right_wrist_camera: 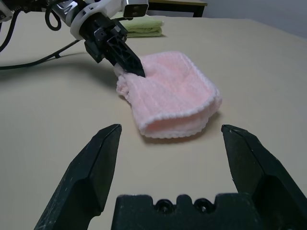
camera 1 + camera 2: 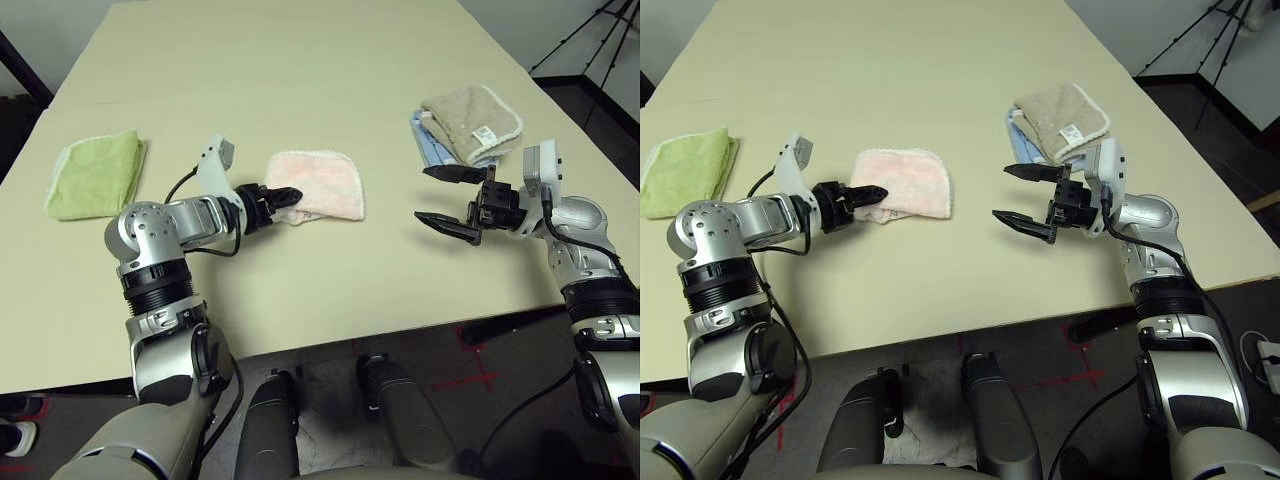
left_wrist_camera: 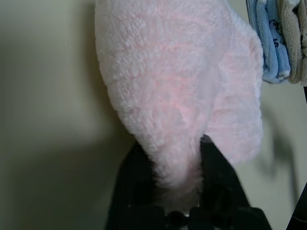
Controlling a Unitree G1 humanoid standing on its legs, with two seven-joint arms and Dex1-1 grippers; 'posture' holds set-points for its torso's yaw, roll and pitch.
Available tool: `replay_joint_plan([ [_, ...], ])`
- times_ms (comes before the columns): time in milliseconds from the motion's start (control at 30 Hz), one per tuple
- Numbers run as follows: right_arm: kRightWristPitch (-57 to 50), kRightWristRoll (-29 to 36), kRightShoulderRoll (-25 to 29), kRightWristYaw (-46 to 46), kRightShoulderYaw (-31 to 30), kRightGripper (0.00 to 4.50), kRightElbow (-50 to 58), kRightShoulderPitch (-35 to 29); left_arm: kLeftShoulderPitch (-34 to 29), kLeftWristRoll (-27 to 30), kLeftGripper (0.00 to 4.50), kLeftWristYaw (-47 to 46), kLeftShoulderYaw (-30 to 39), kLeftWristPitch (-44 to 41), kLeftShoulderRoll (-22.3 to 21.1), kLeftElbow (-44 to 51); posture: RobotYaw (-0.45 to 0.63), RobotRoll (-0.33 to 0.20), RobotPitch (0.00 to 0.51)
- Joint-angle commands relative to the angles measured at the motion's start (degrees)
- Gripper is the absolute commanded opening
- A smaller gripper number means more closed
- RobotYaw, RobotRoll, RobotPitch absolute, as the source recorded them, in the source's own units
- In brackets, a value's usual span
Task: Fold the towel and set it aside.
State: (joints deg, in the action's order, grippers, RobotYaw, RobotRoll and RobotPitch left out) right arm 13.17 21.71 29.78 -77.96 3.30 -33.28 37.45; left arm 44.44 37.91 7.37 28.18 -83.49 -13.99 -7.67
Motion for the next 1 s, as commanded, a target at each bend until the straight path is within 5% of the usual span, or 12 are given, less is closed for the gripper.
replay_joint_plan([
  [33, 0.0, -0.4, 0.7, -0.1, 0.3, 4.50, 0.4, -0.9, -1.5, -0.2, 0.37, 0.2, 0.3, -0.7, 0.1, 1.5, -0.12, 0.000, 0.198],
  [100, 0.1, -0.5, 0.6, -0.2, 0.3, 4.50, 0.1, -0.8, -1.9, 0.0, 0.01, -0.1, 0.9, -1.2, 0.4, 2.5, -0.12, 0.000, 0.199],
  [633, 1.6, -1.3, 0.0, -1.3, -0.1, 4.50, -4.0, 1.3, 1.0, 1.3, 0.01, -1.1, 9.8, -2.0, 1.2, 10.3, -0.09, 0.000, 0.194],
  [1000, 2.8, -1.8, -0.4, -2.2, -0.2, 4.50, -6.6, 2.6, -0.8, -2.1, 0.01, -3.8, 10.1, 8.2, -3.3, 10.1, -0.07, 0.000, 0.194],
])
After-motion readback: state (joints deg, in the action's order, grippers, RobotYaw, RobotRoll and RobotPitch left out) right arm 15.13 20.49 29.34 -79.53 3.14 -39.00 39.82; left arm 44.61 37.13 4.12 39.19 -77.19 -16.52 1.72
